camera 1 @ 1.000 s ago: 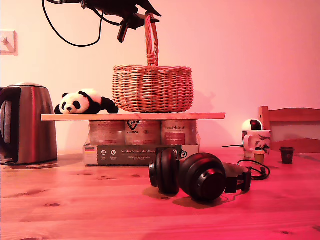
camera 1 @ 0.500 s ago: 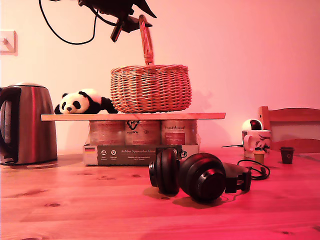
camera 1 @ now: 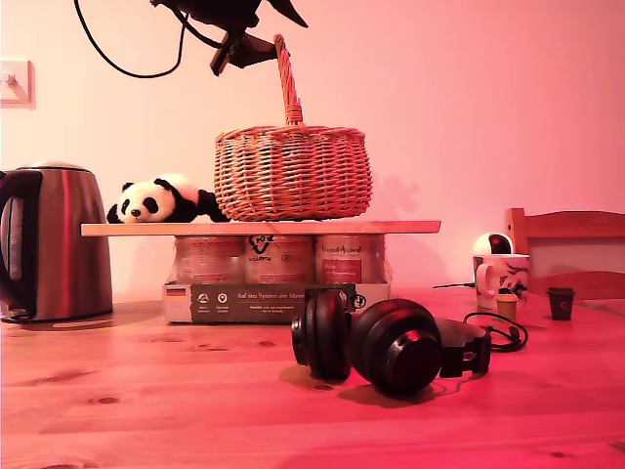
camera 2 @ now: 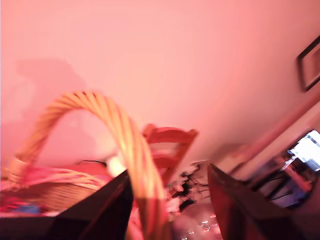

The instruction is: Pick up the straw basket and place it on the shelf behind you

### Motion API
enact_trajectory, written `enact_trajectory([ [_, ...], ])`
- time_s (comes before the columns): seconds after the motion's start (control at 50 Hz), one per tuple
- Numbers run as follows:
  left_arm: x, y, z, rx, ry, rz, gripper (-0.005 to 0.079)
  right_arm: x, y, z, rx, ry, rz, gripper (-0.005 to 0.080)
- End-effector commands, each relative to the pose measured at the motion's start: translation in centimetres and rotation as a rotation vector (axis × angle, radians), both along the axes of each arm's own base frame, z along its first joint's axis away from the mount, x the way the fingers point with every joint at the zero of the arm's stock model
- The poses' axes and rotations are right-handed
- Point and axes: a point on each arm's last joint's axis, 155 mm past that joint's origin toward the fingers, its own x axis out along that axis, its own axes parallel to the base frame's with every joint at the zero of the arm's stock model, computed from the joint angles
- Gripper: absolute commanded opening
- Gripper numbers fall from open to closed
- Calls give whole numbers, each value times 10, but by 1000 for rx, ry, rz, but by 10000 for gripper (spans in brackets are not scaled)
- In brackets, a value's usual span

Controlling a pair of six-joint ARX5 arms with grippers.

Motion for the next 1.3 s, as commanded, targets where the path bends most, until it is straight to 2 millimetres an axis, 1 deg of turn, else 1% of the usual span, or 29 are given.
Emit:
enact_trajectory([
  [0.0, -12, 5, 27, 5, -62, 1, 413, -4, 2, 11, -1, -33, 8, -10],
  [0.12, -11, 7, 24, 44, -81, 3, 413, -4, 2, 11, -1, -33, 9, -10],
  [0.26, -11, 12, 26, 85, -106, 8, 413, -4, 2, 11, -1, -35, 8, -10],
  [0.34, -13, 15, 33, 106, -123, 11, 413, -4, 2, 12, -1, -40, 8, -10],
  [0.48, -18, 23, 52, 148, -180, 27, 413, -4, 2, 13, -1, -41, 9, -10],
  [0.68, -31, 36, 77, 230, -247, 45, 413, -4, 2, 13, -1, -41, 9, -10],
  [0.78, -37, 40, 82, 283, -274, 47, 413, -4, 2, 13, -1, -42, 9, -10],
  [0.88, -45, 45, 80, 362, -281, 37, 404, -4, 2, 13, -1, -44, 9, -10],
  [0.94, -53, 48, 76, 413, -274, 23, 369, -5, 2, 14, -1, -48, 9, -10],
  [1.0, -61, 50, 71, 467, -265, 4, 311, -5, 2, 15, -1, -50, 9, -10],
  [1.16, -81, 55, 60, 564, -237, -41, 72, -5, 2, 15, -1, -50, 9, -10],
  [1.28, -96, 53, 56, 615, -240, -74, -15, -5, 2, 15, -1, -51, 8, -10],
])
